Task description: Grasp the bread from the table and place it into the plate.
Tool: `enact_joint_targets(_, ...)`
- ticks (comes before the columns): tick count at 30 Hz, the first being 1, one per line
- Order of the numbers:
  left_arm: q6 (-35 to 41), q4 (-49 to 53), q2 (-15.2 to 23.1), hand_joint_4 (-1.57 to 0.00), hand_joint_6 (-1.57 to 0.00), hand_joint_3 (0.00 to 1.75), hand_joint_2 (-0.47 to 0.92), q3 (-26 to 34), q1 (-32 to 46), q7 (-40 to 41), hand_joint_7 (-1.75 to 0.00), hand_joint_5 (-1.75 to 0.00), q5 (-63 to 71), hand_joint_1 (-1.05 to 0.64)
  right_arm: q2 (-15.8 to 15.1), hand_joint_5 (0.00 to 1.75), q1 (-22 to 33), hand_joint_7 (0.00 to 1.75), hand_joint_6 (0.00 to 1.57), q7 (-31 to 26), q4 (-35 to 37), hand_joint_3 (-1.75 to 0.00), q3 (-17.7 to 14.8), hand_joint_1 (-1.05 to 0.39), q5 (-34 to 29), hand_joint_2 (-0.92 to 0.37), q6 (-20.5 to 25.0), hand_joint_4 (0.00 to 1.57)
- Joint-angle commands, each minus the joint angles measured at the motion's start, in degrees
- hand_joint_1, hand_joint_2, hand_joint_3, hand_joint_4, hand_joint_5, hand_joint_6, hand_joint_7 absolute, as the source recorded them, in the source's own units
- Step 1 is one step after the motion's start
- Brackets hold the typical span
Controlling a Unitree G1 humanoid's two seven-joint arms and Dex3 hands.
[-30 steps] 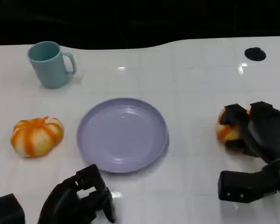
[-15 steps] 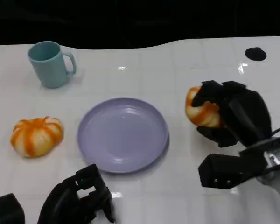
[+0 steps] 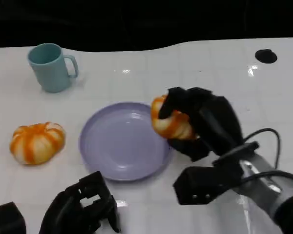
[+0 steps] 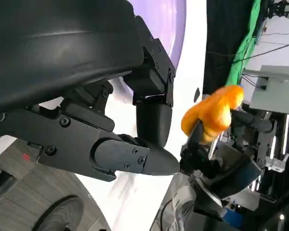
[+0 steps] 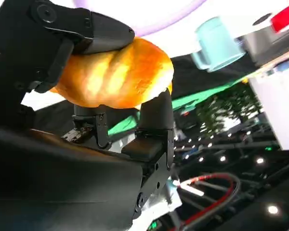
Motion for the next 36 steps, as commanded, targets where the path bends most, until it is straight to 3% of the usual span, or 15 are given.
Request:
enact_joint_targets(1, -0.54, -0.79, 0.83, -0.81, -0.71, 0.21, 0.92, 0.13, 0.67, 0.03, -1.54, -1.75, -0.23, -0.63, 2.97, 1.75, -3.51, 1.75, 0.8, 0.85, 3.72, -1.51, -0.1, -0.08, 1.2, -0.19, -0.19, 1.06)
enact_joint_targets(7, 0.2, -1.42, 0.9, -0.81, -0.71, 0.21, 0.92, 0.1, 1.08, -0.38, -1.54, -1.75, -0.77, -0.63, 6.74, 1.75, -4.94, 1.75, 0.77, 3.82, 7.53, -1.43, -0.13, -0.1, 2.17, -0.28, 1.01, 1.01)
enact_joint_targets(12, -0.18, -2.26, 0.9, -0.81, -0.71, 0.21, 0.92, -0.06, 1.72, 0.18, -1.55, -1.75, -0.21, -0.64, 9.12, 1.75, -5.24, 1.75, 0.77, 3.02, 10.73, -1.42, 0.74, -0.09, 1.7, -0.24, 1.44, 1.0)
enact_joint_targets(17, -0.38, -2.49, 0.88, -0.81, -0.71, 0.23, 0.92, -0.2, 1.92, 0.51, -1.55, -1.75, 0.13, -0.64, 10.06, 1.75, -5.19, 1.7, 0.75, 3.06, 12.97, -1.42, 1.09, -0.1, 2.3, -0.28, -0.32, 0.97)
enact_joint_targets(19, -0.41, -2.47, 0.91, -0.8, -0.7, 0.23, 0.92, -0.25, 1.86, 0.47, -1.55, -1.75, 0.12, -0.64, 9.85, 1.71, -5.26, 1.41, 0.77, 3.4, 13.24, -1.31, 1.17, -0.11, 2.55, -0.31, -1.38, 0.87)
enact_joint_targets(20, -0.23, -2.49, 0.92, -0.8, -0.7, 0.23, 0.92, -0.28, 1.8, 0.45, -1.56, -1.75, 0.05, -0.64, 9.73, 1.61, -5.29, 1.21, 0.77, 4.88, 13.31, -1.19, 1.1, -0.13, 3.13, -0.34, -1.75, 0.83)
enact_joint_targets(21, -0.09, -2.52, 0.93, -0.8, -0.7, 0.23, 0.92, -0.3, 1.77, 0.45, -1.56, -1.75, 0.0, -0.64, 9.65, 1.39, -5.33, 0.9, 0.69, 5.97, 13.36, -1.04, 1.05, -0.18, 3.58, -0.39, -1.97, 0.71)
enact_joint_targets(24, 0.23, -2.56, 0.99, -0.8, -0.7, 0.23, 0.92, -0.33, 1.74, 0.47, -1.56, -1.75, -0.1, -0.64, 9.31, 1.23, -5.36, 0.65, 0.67, 9.4, 12.9, -0.93, 1.12, -0.21, 4.42, -0.43, -1.46, 0.64)
enact_joint_targets(26, 0.16, -2.44, 1.03, -0.8, -0.7, 0.23, 0.92, -0.31, 1.69, 0.37, -1.55, -1.75, -0.13, -0.63, 8.72, 0.8, -5.35, 0.33, 0.46, 13.21, 11.86, -0.57, 1.51, -0.34, 4.73, -0.65, -0.19, 0.31)
enact_joint_targets(27, 0.05, -2.4, 1.05, -0.8, -0.7, 0.23, 0.92, -0.32, 1.68, 0.35, -1.55, -1.75, -0.07, -0.63, 8.49, 0.67, -5.22, 0.19, 0.4, 14.47, 11.26, -0.31, 1.62, -0.41, 4.79, -0.8, 0.38, 0.19)
enact_joint_targets(30, 0.03, -2.45, 1.04, -0.8, -0.7, 0.22, 0.92, -0.37, 1.71, 0.45, -1.55, -1.75, 0.02, -0.63, 8.19, 0.57, -4.43, 0.07, 0.33, 16.71, 9.33, -0.13, 1.4, -0.51, 5.12, -0.91, 1.81, 0.05)
enact_joint_targets(33, -0.3, -2.39, 0.97, -0.8, -0.71, 0.22, 0.92, -0.43, 1.72, 0.59, -1.55, -1.75, 0.21, -0.64, 7.89, 0.37, -3.39, 0.02, 0.24, 18.76, 7.12, -0.16, 1.01, -0.63, 5.76, -0.92, 3.41, 0.0)
enact_joint_targets(36, -0.02, -2.6, 0.94, -0.81, -0.71, 0.22, 0.92, -0.46, 1.8, 0.76, -1.55, -1.75, 0.18, -0.64, 7.36, 0.3, -2.56, 0.01, 0.21, 20.02, 4.97, -0.19, 0.92, -0.67, 6.22, -0.92, 4.42, 0.0)
